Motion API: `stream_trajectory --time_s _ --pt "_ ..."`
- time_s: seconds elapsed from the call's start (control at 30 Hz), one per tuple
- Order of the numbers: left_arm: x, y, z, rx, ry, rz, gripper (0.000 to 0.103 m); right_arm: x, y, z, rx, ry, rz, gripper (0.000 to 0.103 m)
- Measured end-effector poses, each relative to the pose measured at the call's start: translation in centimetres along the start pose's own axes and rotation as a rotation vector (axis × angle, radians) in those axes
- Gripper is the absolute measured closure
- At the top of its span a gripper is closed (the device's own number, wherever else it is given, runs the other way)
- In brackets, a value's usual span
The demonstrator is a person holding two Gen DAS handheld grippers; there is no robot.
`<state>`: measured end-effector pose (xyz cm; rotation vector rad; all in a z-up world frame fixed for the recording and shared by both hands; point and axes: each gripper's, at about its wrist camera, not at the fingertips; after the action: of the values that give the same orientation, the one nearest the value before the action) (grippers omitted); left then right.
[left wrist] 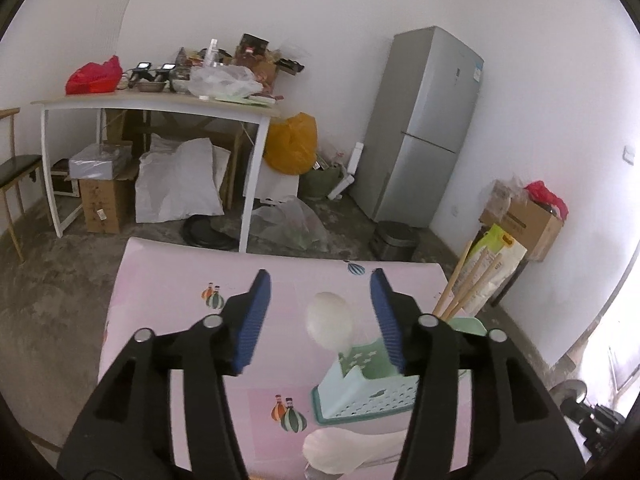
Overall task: Organize utensils
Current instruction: 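Drop the white spoon into the holder with the left tool while the right tool carries the metal spoon, then tilt the right tool over the holder and release the metal spoon into it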
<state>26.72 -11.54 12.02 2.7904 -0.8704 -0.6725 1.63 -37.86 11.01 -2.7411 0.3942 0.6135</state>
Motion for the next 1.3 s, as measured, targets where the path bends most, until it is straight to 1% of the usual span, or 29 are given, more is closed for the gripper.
stream_trajectory --time_s 0.07,0.17,0.27,0.37,0.5,0.6,0.67,0.87,1.0,1.1,1.2,1.27,1.3 --pt "-0.8 -0.3 0.4 -0.010 -0.001 -0.006 0.044 -0.3 0.3 -0.8 0.014 0.019 -0.017 0.100" --pt "-2.2 -0.9 1.6 -0.030 -0.010 -0.015 0.039 -0.9 0.5 -2.0 0.034 0.053 -0.053 0.100" --pt "-3.5 -1.6 3.1 -0.050 -0.034 -0.023 0.034 -1.2 0.6 -3.9 0.056 0.090 -0.109 0.100" --pt "-4.4 -2.1 4.7 -0.049 -0.060 -0.029 0.031 -1.4 0.5 -6.3 0.070 0.140 -0.170 0.100" --pt "-5.6 -3.2 7.2 -0.046 -0.116 -0.045 0.030 -1.6 0.0 -9.6 0.083 0.215 -0.263 0.100" --pt "-6.5 -3.9 8.6 -0.044 -0.137 -0.071 0.029 -1.2 -0.4 -11.7 0.100 0.248 -0.328 0.100" --pt "-7.1 -4.5 9.5 -0.049 -0.146 -0.095 0.028 -0.9 -0.6 -12.6 0.109 0.262 -0.357 0.100" --pt "-8.1 -6.5 10.8 -0.085 -0.160 -0.145 0.028 0.0 -1.7 -14.6 0.117 0.304 -0.421 0.100" --pt "-8.4 -7.3 11.2 -0.101 -0.163 -0.161 0.028 1.3 -1.9 -14.7 0.140 0.279 -0.427 0.100" --pt "-8.5 -7.5 11.1 -0.115 -0.164 -0.170 0.028 1.4 -1.7 -14.1 0.143 0.260 -0.410 0.100" --pt "-8.4 -7.5 11.3 -0.117 -0.170 -0.167 0.028 0.7 -1.7 -12.7 0.094 0.227 -0.341 0.100" --pt "-8.1 -7.5 11.6 -0.115 -0.179 -0.169 0.028 0.8 -1.1 -11.4 0.076 0.175 -0.298 0.100" --pt "-7.9 -7.5 11.7 -0.116 -0.186 -0.166 0.028 0.9 -0.7 -10.5 0.066 0.138 -0.271 0.098"
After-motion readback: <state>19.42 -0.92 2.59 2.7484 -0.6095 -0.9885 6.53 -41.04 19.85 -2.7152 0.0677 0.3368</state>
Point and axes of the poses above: each gripper's, at about its wrist camera, not at the fingertips, and x roughly the way its jaws point, y to its right, z to its underside, and after that the axes turned 3 degrees about y, right-handed
